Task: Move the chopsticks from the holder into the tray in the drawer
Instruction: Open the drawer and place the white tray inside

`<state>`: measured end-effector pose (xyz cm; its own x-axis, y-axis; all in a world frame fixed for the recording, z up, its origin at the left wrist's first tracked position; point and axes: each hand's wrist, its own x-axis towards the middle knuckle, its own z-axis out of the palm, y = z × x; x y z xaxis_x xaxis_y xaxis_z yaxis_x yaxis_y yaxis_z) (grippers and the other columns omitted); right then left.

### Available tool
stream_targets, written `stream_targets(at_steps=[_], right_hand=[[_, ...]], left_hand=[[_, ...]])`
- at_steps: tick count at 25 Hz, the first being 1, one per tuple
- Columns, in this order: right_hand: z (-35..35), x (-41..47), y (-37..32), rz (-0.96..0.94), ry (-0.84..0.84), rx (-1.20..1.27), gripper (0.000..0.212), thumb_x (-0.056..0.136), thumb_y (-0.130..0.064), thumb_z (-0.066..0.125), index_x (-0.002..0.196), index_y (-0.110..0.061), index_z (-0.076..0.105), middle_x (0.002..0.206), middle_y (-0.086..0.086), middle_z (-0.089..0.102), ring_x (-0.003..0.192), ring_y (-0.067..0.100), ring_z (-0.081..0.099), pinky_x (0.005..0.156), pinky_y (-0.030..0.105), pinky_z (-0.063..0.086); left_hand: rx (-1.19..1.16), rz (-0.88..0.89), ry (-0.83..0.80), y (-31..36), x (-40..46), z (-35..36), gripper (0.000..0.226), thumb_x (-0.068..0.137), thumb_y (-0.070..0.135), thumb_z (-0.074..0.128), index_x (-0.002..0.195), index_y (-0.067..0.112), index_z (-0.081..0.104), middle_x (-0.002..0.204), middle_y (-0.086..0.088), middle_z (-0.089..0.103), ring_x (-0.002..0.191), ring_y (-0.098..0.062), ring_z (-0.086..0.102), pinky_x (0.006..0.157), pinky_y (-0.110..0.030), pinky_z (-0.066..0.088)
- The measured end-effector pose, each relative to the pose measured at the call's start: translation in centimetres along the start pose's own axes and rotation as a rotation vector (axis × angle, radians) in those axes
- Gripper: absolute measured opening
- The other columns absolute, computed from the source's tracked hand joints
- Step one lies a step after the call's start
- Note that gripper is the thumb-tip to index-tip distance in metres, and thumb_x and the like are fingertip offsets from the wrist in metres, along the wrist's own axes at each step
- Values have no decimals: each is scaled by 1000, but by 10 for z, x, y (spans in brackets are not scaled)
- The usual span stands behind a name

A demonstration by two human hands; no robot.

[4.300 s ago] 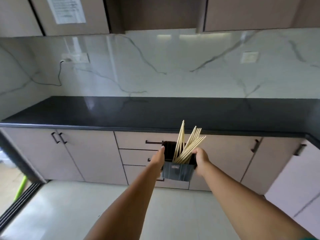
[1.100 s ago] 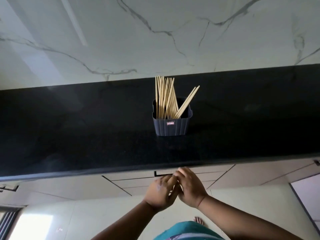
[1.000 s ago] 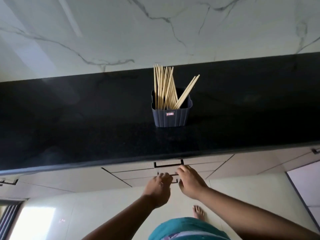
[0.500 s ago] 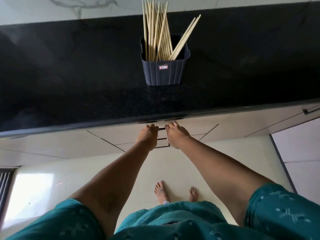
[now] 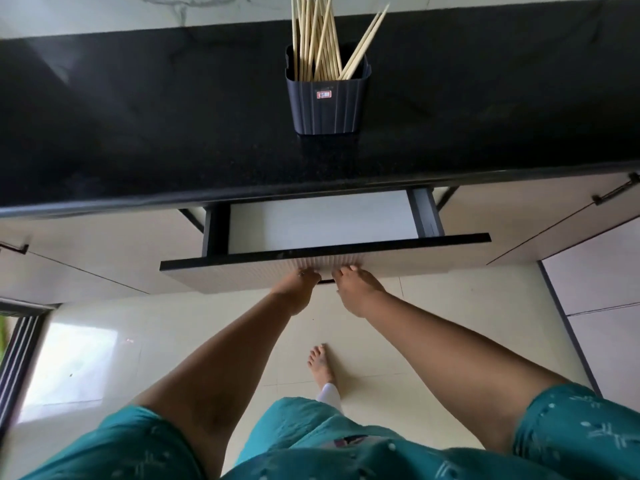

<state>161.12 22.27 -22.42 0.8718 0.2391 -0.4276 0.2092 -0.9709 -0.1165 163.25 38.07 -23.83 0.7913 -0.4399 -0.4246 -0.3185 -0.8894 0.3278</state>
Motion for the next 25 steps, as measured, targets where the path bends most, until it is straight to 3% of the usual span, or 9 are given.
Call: stream_targets(at_steps=[3,7,11,14,16,21,25], right_hand=[[35,-60,-15,6,9,101,36,90,-3,39,123,-11,51,128,12,55,124,28,47,97,40,46],[74,-130,-42,53,-19,176,35,92,-3,37,123,-12,52,126,13,56,122,30,49,92,41,48],[108,-197,-61,72,-73,213,35,95,-7,35,125,-16,50,127,11,57,117,31,53,87,40,50],[131,-243,-75,55,-90,212,38,93,-5,34,127,-14,48,129,12,54,121,31,50,93,42,49],[134,-253,-78,25,-64,173,40,91,0,34,128,-10,47,129,14,52,125,31,45,100,41,43],[127,-258,-79,44,-101,187,41,89,1,36,128,-10,45,128,13,51,122,31,46,98,41,45],[111,-273,-78,32,-247,178,49,96,-18,46,144,-13,34,147,10,38,133,29,39,107,39,39]], left_hand=[[-116,-26,-19,12,-54,39,46,95,-1,40,138,13,51,145,-10,47,132,-27,45,111,-30,32],[-161,-33,46,36,-126,87,32,97,12,45,124,10,62,133,-13,59,121,-28,54,107,-38,40],[-140,16,112,62,-198,124,30,97,15,46,123,11,62,127,-7,61,117,-20,55,88,-12,40],[-123,-28,18,73,-238,144,37,98,21,46,134,15,54,138,-6,53,128,-24,49,97,-23,38],[-169,-61,-16,79,-248,155,43,97,6,43,139,13,48,144,-9,48,131,-27,46,108,-33,37],[-133,-110,-38,93,-255,149,45,89,-4,43,134,5,48,139,-15,48,127,-30,48,106,-37,41],[-6,-82,-203,103,-269,139,59,95,18,50,148,7,27,154,-15,29,140,-31,33,114,-39,32]])
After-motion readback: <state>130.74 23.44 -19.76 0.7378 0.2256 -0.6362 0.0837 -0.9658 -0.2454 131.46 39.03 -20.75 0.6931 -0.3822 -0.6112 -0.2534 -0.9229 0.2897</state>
